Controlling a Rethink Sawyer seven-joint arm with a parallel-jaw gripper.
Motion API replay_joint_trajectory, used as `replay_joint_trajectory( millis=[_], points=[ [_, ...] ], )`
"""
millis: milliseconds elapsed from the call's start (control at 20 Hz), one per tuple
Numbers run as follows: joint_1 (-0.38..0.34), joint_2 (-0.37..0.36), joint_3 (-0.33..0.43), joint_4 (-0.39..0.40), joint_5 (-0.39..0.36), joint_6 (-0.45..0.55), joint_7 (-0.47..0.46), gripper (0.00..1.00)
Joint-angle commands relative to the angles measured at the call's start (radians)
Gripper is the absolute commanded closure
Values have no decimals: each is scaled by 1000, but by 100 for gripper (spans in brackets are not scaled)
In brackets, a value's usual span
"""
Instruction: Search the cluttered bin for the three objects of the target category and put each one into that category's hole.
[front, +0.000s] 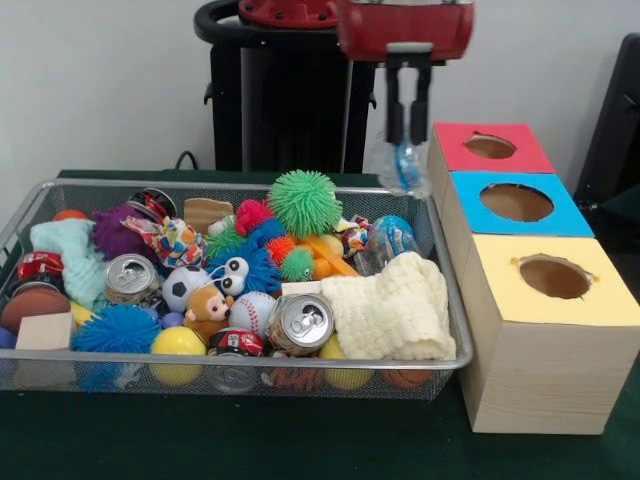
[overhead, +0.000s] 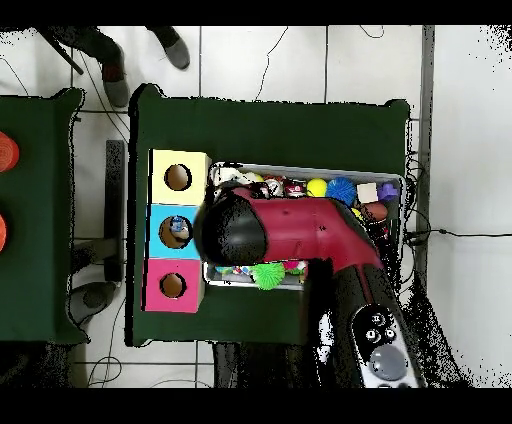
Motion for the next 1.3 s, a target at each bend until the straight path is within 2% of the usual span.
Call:
replay_joint_trajectory(
  millis=[50,250,500,950,1300],
  points=[
    [125,36,-100,31,42,-12,321,100],
    [179,84,-116,-22,58,-6,315,100],
    [214,127,-143,-93,67,17,306,100],
    [209,134,-180,-93,80,-5,269,100],
    [191,147,-192,-75,70,-70,237,100]
  ],
)
